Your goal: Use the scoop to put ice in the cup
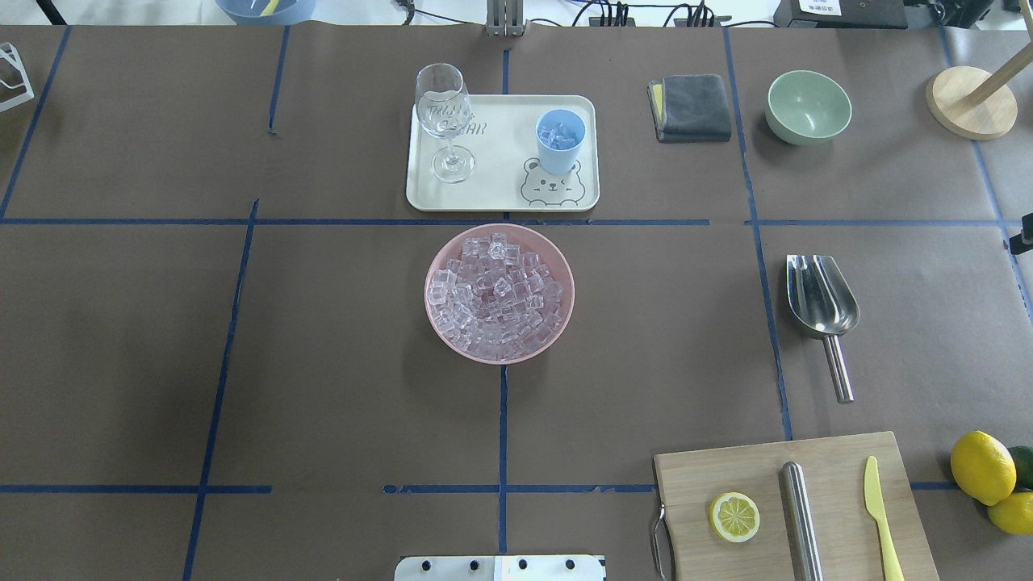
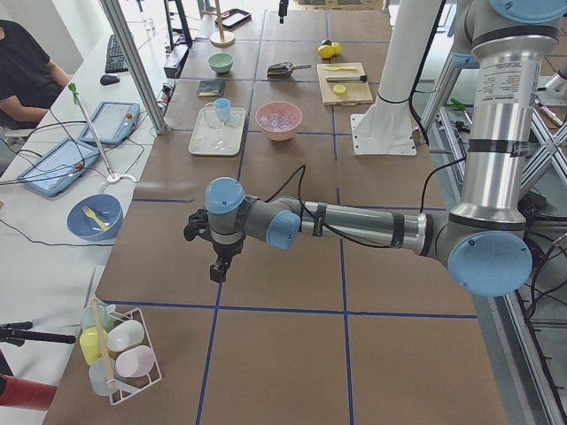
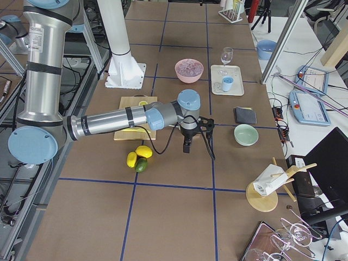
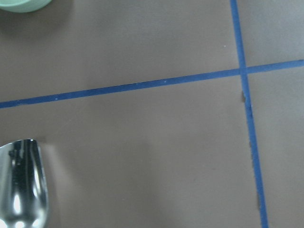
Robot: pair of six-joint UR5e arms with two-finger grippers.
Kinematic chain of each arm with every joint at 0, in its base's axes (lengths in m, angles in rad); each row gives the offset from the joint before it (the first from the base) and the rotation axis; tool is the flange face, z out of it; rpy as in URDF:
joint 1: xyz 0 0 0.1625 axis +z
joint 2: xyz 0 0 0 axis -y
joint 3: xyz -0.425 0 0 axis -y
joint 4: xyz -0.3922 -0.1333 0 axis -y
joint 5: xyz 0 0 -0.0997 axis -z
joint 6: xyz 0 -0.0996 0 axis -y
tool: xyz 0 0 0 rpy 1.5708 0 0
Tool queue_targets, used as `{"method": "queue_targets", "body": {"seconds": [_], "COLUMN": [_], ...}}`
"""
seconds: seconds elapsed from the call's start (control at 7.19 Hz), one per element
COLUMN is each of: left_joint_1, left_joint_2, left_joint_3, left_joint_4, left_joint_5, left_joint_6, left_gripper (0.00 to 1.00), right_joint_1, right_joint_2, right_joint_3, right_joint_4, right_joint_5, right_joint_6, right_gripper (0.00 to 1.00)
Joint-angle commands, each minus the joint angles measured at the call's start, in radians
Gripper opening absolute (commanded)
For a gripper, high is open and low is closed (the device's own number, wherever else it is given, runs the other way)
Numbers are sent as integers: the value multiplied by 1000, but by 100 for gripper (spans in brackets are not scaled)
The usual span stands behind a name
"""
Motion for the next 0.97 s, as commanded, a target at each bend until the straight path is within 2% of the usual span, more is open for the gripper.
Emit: {"method": "queue_targets", "body": {"seconds": [0.0, 0.14, 0.28, 0.42, 0.7, 0.84], "left_joint_1": [-100, -117, -117, -117, -117, -116], "left_joint_2": [-13, -13, 0, 19, 92, 97], "left_joint_3": [-7, -7, -5, -14, -114, -102], "left_joint_4": [157, 256, 271, 272, 275, 265], "left_joint_5": [-10, -72, -94, -96, -98, -99], "left_joint_6": [12, 12, 12, 12, 12, 12], "left_gripper": [100, 100, 100, 100, 100, 100], "right_joint_1": [64, 73, 74, 77, 87, 86], "right_joint_2": [8, 5, 8, 7, 4, 1], "right_joint_3": [-101, -106, -105, -106, -105, -105], "right_joint_4": [-2, -2, -2, -2, 0, -6], "right_joint_5": [3, 12, 52, 58, 52, 51], "right_joint_6": [-217, -268, -268, -271, -274, -285], "right_gripper": [100, 100, 100, 100, 100, 100]}}
